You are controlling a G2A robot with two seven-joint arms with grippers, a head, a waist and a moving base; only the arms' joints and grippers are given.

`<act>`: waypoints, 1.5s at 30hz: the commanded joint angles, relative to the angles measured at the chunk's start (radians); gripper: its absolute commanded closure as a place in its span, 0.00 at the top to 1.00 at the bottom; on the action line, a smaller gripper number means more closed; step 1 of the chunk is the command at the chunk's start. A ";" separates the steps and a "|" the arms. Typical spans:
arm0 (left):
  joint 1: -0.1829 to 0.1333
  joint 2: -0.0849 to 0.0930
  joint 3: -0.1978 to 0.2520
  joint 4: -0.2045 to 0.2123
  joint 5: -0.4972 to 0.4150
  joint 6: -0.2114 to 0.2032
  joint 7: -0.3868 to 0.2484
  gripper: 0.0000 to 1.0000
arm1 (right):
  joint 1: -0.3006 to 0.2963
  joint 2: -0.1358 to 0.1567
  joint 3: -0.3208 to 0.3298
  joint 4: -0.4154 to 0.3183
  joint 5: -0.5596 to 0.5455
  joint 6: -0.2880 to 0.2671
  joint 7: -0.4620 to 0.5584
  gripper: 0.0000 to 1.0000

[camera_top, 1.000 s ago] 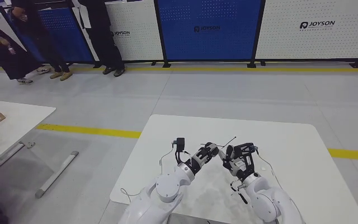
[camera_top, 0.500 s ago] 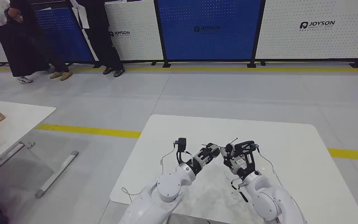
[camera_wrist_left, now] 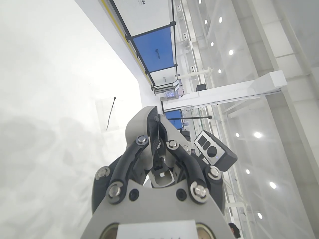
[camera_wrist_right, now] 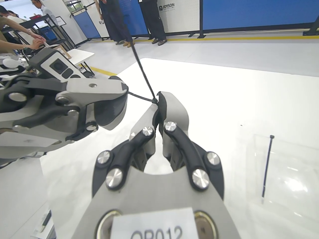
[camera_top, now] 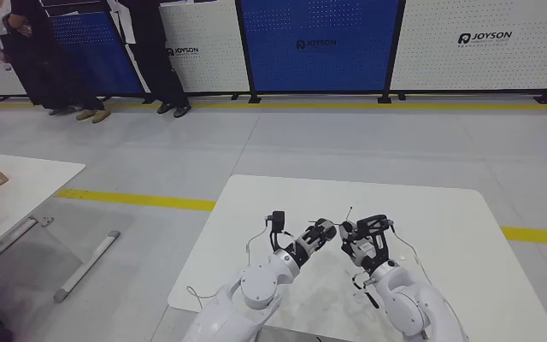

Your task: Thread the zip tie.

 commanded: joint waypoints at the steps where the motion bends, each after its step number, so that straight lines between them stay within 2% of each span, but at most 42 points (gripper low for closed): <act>1: 0.001 -0.001 0.001 -0.001 -0.005 -0.012 0.005 0.00 | 0.002 0.000 -0.003 0.005 -0.001 -0.003 0.002 0.00; 21: 0.024 -0.001 -0.020 -0.022 -0.041 -0.076 0.010 0.00 | 0.010 0.003 -0.024 0.027 -0.002 -0.009 0.001 0.00; 45: 0.054 0.005 -0.054 -0.075 -0.039 -0.086 0.006 0.00 | 0.016 0.009 -0.030 0.064 0.005 -0.008 0.009 0.00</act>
